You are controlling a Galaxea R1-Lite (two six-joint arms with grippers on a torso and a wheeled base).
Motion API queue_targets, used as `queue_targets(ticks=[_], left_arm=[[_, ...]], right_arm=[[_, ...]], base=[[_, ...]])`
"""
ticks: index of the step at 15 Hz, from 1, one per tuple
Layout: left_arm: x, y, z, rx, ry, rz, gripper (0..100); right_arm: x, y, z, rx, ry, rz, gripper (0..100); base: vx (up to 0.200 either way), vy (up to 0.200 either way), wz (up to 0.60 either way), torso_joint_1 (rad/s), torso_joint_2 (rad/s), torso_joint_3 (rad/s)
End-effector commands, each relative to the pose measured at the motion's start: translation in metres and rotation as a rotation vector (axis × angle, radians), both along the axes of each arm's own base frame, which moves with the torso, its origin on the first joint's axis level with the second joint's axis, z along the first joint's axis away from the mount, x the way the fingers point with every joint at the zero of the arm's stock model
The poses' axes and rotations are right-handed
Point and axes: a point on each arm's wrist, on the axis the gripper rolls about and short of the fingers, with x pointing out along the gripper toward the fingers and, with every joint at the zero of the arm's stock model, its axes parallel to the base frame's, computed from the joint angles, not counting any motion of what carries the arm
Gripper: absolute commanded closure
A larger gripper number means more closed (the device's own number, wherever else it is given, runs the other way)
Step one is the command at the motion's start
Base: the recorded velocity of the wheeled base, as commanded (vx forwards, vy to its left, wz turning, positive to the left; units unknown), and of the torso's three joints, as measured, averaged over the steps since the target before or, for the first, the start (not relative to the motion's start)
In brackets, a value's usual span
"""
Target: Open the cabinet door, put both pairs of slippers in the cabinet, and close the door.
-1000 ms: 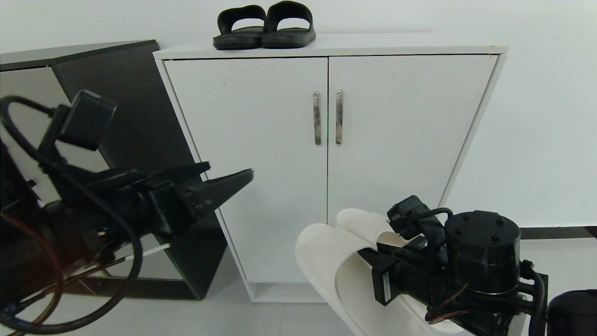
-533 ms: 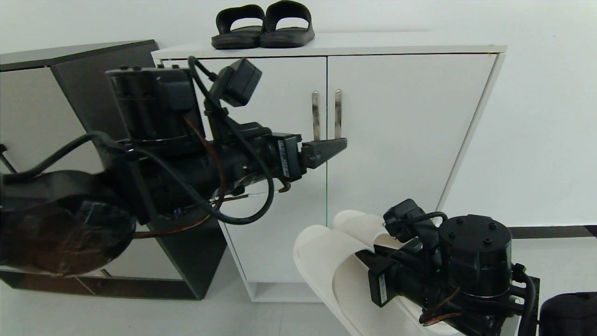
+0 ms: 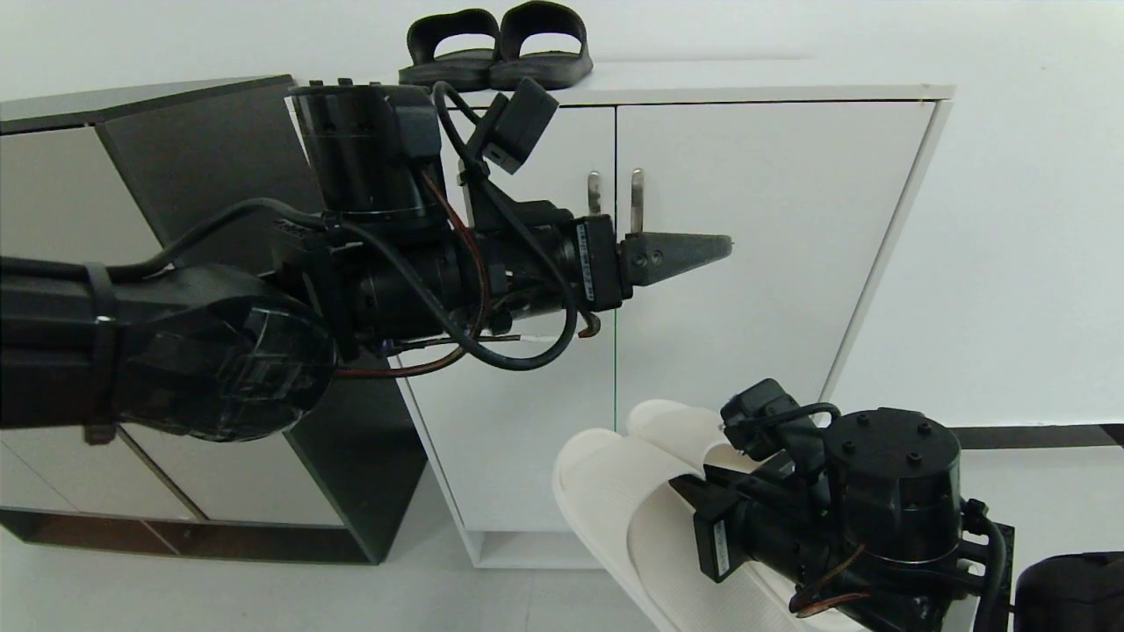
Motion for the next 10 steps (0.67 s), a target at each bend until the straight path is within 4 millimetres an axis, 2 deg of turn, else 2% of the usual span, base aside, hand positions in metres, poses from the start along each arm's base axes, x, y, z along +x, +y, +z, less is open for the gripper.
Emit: queue_targets(ticks=[1,5,10], left_arm=[[0.010,-0.006,0.001,-0.009,-0.007,0.009,0],[0.020,-0.012,0.006,-0.026,-0.023,0.108,0],[0.034,-0.008,0.006,-0.007,0.001,0.178,0]], right_arm=[[0.000,-0.001,0.001,0.002,-0.003,-0.001,100],[0.000,-0.001,0.001,0.002,-0.003,-0.003,100],[-0.001,-0.002,0.003,0.004,-0.009,-0.005,100]], base=[[0.000,0.000,0.00,0.000,0.00,0.000],[0.000,0.000,0.00,0.000,0.00,0.000],[0.000,0.000,0.00,0.000,0.00,0.000]])
